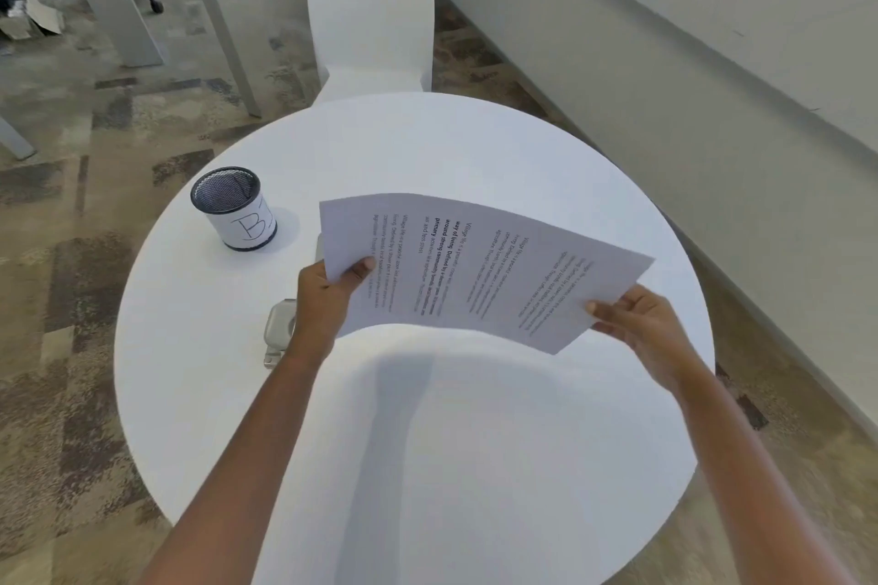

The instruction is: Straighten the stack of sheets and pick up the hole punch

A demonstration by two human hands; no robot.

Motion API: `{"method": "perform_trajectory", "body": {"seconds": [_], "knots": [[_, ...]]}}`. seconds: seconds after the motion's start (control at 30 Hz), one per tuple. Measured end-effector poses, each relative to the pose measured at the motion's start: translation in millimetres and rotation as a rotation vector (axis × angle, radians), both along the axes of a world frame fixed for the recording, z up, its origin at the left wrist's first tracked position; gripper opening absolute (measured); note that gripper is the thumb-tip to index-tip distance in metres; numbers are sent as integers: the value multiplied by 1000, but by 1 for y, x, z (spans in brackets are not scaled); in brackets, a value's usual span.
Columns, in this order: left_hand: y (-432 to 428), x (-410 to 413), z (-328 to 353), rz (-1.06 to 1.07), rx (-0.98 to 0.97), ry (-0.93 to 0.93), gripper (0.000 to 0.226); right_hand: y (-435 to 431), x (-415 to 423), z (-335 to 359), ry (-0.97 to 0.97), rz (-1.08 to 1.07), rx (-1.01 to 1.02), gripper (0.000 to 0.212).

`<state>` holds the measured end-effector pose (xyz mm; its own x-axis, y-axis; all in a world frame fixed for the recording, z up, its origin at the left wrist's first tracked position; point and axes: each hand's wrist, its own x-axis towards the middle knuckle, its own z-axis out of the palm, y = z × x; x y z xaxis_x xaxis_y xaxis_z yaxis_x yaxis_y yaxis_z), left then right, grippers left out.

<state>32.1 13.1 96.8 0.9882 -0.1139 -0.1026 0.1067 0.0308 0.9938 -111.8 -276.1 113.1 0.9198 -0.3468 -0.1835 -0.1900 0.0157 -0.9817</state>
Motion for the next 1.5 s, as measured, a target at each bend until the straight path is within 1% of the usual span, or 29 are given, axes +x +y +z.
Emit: {"method": "perform_trajectory", "body": {"seconds": [0.03, 0.07, 0.1, 0.13, 0.17, 0.2, 0.27, 0.3, 0.33, 0.4, 0.5, 0.57, 0.7, 0.83, 0.9, 1.0, 1.07, 1.13, 1.27, 1.33, 1.4, 1.5], "knots": [[-3, -3, -4, 24, -8, 6, 17, 5, 1, -9, 27, -16, -8, 63], [-7, -5, -8, 48, -10, 8, 20, 10, 2, -18, 57, -35, -42, 45], [-9, -8, -11, 67, -3, 9, 18, 15, 4, -25, 72, -63, -84, 24], [-11, -11, -14, 75, 2, 14, 13, 19, 6, -32, 87, -101, -123, 15], [-11, -13, -18, 74, 2, 22, 6, 23, 7, -37, 96, -140, -155, 15], [-11, -14, -21, 74, 7, 27, 4, 27, 8, -40, 97, -175, -180, 14], [-9, -15, -29, 68, 31, 34, 9, 34, 9, -44, 90, -234, -233, 8], [-7, -15, -33, 58, 38, 38, 4, 36, 9, -45, 87, -253, -254, 7], [-5, -17, -35, 55, 44, 41, 6, 38, 9, -46, 84, -263, -270, 7], [-1, -19, -40, 45, 57, 44, 19, 40, 8, -47, 86, -254, -323, 6], [5, -20, -45, 39, 67, 58, 20, 43, 7, -45, 85, -247, -404, 10], [6, -20, -43, 49, 67, 49, 19, 44, 8, -42, 52, -260, -439, 12], [7, -19, -45, 43, 67, 38, 20, 46, 9, -42, 24, -286, -449, 13], [9, -22, -50, 17, 95, 68, 24, 47, 6, -49, 95, -254, -439, 13], [8, -23, -49, 23, 102, 60, 25, 47, 5, -48, 86, -277, -435, 8], [7, -24, -47, 28, 99, 63, 19, 47, 5, -48, 67, -296, -424, 4], [7, -26, -48, 20, 94, 71, 19, 46, 5, -50, 89, -284, -425, 7], [7, -26, -49, 37, 80, 91, 19, 45, 6, -52, 122, -293, -424, 14], [5, -25, -45, 97, 22, 161, 18, 48, 3, -53, 94, -400, -439, 25], [1, -25, -42, 122, -25, 186, 18, 51, 1, -58, 122, -462, -386, 42], [-3, -25, -41, 131, -64, 205, 21, 57, 0, -60, 190, -483, -326, 60], [-10, -28, -43, 135, -103, 243, 23, 70, -1, -66, 359, -478, -211, 75]]}}
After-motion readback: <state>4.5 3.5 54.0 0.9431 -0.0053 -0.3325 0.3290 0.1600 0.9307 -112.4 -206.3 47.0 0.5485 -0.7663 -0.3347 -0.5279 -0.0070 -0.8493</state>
